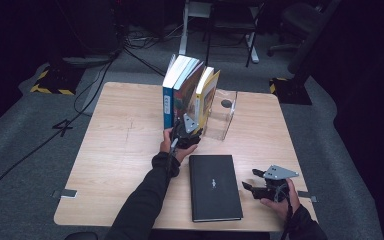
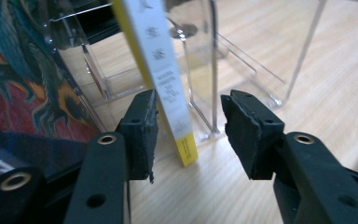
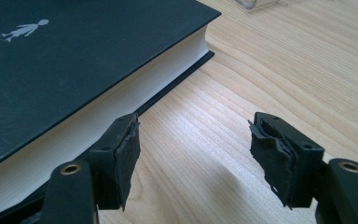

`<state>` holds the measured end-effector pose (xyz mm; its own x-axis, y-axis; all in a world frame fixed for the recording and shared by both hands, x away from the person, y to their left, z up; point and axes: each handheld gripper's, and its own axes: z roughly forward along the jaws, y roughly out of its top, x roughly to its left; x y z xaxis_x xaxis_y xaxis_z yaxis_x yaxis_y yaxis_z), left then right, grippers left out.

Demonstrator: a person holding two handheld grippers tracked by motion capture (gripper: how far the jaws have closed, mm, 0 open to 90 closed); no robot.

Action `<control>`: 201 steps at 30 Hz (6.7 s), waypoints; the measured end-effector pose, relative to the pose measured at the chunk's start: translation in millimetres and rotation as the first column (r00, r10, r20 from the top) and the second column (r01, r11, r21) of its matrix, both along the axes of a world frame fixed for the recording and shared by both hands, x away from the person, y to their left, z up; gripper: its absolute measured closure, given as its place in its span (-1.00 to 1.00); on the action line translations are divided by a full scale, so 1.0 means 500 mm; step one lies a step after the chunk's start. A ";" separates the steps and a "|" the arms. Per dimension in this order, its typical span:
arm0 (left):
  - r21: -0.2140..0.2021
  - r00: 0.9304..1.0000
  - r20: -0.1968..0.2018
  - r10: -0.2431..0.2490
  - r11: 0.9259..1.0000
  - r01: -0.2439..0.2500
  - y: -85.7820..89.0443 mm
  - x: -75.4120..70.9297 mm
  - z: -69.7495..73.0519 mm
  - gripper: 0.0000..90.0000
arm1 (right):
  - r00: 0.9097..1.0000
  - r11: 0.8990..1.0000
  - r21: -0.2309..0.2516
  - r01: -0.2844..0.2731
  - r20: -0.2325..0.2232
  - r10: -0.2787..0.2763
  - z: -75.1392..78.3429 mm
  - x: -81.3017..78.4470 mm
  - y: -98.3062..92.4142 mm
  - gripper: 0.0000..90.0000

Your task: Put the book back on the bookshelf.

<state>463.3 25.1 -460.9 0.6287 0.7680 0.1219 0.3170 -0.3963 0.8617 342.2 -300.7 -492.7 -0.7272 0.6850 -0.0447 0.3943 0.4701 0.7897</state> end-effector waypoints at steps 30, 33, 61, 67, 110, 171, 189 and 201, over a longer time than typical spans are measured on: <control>0.197 0.976 -0.051 -0.214 0.955 0.220 0.108 -0.175 0.013 -0.06 | 1.000 1.000 -0.002 -0.007 0.026 0.007 0.011 -0.013 0.003 -0.24; 0.206 0.973 -0.064 -0.223 0.951 0.231 0.120 -0.197 0.008 -0.07 | 1.000 1.000 -0.009 -0.015 0.025 0.015 0.014 -0.017 0.007 -0.25; 0.154 0.910 -0.255 -0.326 0.916 0.371 0.170 -0.366 -0.064 -0.45 | 0.984 0.983 -0.079 -0.168 -0.070 0.162 0.044 -0.098 0.034 -0.31; 0.153 0.898 -0.278 -0.342 0.907 0.393 0.161 -0.364 -0.075 -0.49 | 0.978 0.977 -0.099 -0.188 -0.105 0.178 0.040 -0.107 0.028 -0.28; 0.096 0.884 -0.291 -0.367 0.908 0.408 0.127 -0.358 -0.087 -0.67 | 0.956 0.956 -0.064 -0.285 -0.087 0.280 0.005 -0.108 0.111 -0.39; 0.096 0.895 -0.250 -0.369 0.910 0.403 0.150 -0.287 -0.059 -0.63 | 0.980 0.977 -0.077 -0.199 0.014 0.201 0.013 -0.086 0.167 -0.42; 0.155 0.891 -0.135 -0.433 0.879 0.450 0.073 -0.329 -0.022 -0.65 | 0.980 0.982 -0.045 -0.181 0.074 0.184 0.061 -0.077 0.192 -0.42; 0.220 0.934 -0.064 -0.352 0.908 0.357 0.043 -0.316 -0.021 -0.63 | 0.979 0.984 -0.040 -0.172 0.104 0.175 0.092 -0.058 0.225 -0.43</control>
<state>305.6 46.8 -471.3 0.8592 0.4479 0.2474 0.1374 -0.6677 0.7316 313.2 -188.5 -446.9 -0.8248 0.5460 -0.1469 0.2192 0.5484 0.8070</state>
